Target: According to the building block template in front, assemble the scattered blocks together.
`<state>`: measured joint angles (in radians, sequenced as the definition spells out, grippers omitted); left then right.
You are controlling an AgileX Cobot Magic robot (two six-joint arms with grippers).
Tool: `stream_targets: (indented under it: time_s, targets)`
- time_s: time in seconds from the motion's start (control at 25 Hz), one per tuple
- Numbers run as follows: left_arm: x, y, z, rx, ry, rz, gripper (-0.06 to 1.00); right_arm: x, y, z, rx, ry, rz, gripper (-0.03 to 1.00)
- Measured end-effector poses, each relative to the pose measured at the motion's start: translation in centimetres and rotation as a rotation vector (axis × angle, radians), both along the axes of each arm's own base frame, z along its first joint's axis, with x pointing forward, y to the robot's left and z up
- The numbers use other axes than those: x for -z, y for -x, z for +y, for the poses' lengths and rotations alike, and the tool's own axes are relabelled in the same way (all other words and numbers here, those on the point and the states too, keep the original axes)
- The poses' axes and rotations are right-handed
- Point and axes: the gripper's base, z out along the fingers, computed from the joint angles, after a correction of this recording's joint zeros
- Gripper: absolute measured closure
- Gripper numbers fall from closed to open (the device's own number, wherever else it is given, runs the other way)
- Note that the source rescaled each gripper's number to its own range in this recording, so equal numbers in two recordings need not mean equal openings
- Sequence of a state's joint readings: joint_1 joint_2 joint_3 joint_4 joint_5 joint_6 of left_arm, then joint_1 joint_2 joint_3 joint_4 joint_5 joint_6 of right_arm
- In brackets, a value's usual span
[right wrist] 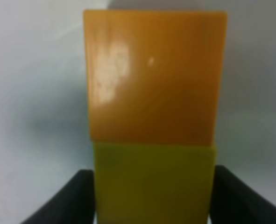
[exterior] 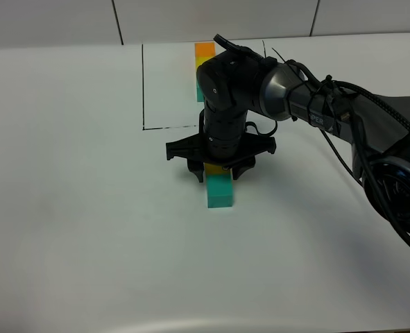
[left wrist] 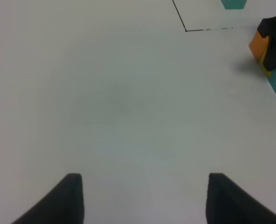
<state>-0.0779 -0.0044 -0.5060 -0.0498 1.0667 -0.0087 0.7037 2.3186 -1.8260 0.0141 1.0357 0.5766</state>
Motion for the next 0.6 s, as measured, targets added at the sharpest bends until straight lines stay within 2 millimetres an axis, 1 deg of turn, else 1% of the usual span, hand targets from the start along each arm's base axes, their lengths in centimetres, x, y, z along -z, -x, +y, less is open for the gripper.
stream_targets:
  time_s: [0.16,0.28,0.36,0.48,0.6]
  targets:
    - [0.0,0.0,0.0,0.0,0.0,0.0,0.69,-0.3,0.0,0.0,-0.033,0.002,-0.01,0.33]
    - [0.0,0.0,0.0,0.0,0.0,0.0,0.69,-1.5,-0.1,-0.3,-0.05,0.01,-0.051,0.13]
    - [0.0,0.0,0.0,0.0,0.0,0.0,0.69,-2.8,-0.3,-0.6,-0.053,0.006,-0.083,0.06]
    - [0.0,0.0,0.0,0.0,0.0,0.0,0.69,-5.1,-0.9,-1.8,-0.036,-0.011,-0.125,0.03]
    - [0.0,0.0,0.0,0.0,0.0,0.0,0.69,-7.3,-1.6,-4.3,-0.042,-0.017,-0.163,0.03]
